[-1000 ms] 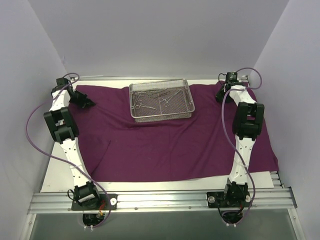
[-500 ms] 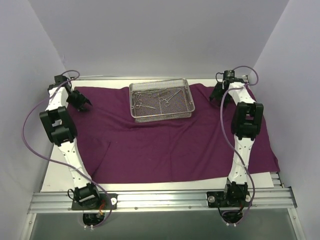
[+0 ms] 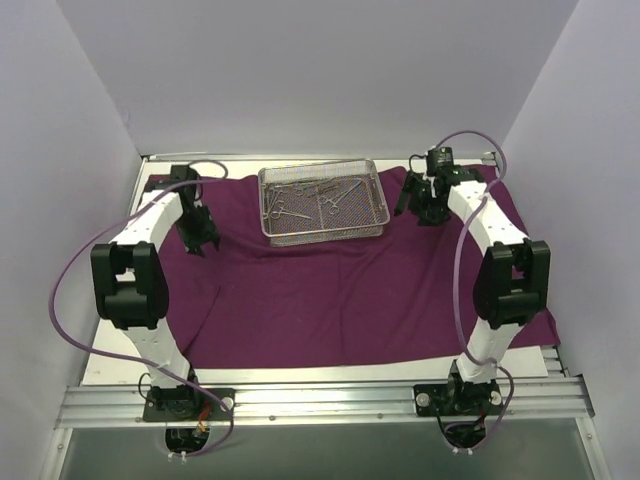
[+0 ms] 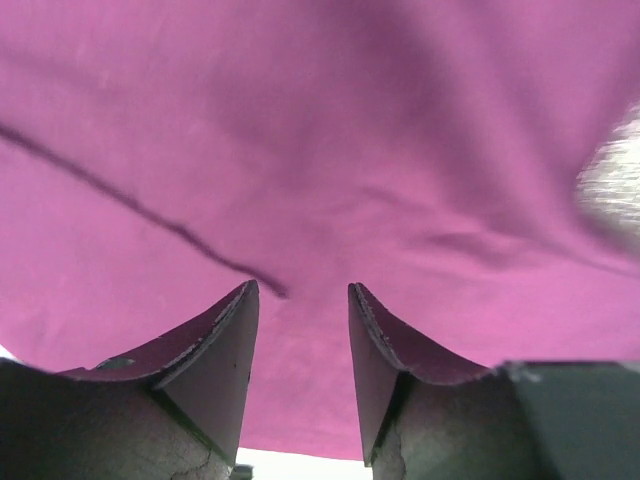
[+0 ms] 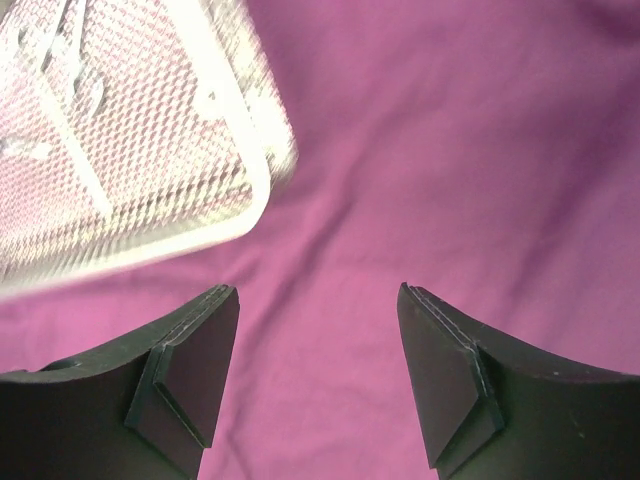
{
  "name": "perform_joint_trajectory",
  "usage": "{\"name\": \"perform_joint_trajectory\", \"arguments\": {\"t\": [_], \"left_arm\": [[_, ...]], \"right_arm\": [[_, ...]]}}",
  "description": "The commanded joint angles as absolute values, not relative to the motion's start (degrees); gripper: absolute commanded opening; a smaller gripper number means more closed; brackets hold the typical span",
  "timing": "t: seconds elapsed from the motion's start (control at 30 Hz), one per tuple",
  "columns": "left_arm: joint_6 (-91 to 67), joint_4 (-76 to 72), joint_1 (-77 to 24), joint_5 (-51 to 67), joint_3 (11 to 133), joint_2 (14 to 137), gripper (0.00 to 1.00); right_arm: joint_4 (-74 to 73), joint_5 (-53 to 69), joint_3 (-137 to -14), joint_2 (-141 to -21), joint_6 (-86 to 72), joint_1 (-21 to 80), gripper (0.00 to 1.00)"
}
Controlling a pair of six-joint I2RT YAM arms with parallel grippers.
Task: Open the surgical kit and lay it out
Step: Smooth out the surgical kit at the center of the board.
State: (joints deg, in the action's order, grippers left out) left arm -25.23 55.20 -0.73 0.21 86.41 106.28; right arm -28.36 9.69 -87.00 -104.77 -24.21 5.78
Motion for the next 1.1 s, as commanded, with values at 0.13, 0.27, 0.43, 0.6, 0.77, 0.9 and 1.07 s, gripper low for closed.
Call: {"name": "perform_joint_trajectory", "arguments": {"t": [0.13,0.27,0.43,0.6,0.77,0.9,1.07], "left_arm": [[-26.1,55.0,-4.7,-5.9,79.3,102.7,0.48],[-27.3,54.5,-7.3,-6.3,77.9,103.3,0.49],[-29.4,54.8,-8.8,-6.8,74.6,102.0,0.48],[-30.4,55.2,-8.7,-8.2,71.4,99.2,0.48],[-30.3,54.6,-8.8,-9.1,70.7,99.6,0.48],[-29.9,54.1,-8.8,-9.5,71.9,101.5,0.48],[-29.7,54.0,-8.7,-9.8,72.2,103.4,0.47]], "right_arm": [[-25.9,14.1,-77.8,-93.4,-25.2,5.7,0.66],[-25.6,14.2,-74.2,-88.8,-23.9,5.7,0.66],[-25.4,15.1,-71.1,-86.6,-23.7,5.6,0.66],[-25.3,15.5,-69.7,-84.6,-22.8,5.2,0.67],[-24.9,16.9,-68.5,-84.5,-22.4,4.0,0.67],[-24.6,17.5,-68.9,-85.3,-22.2,4.0,0.67],[-24.2,17.9,-68.8,-85.9,-22.3,4.0,0.67]]}}
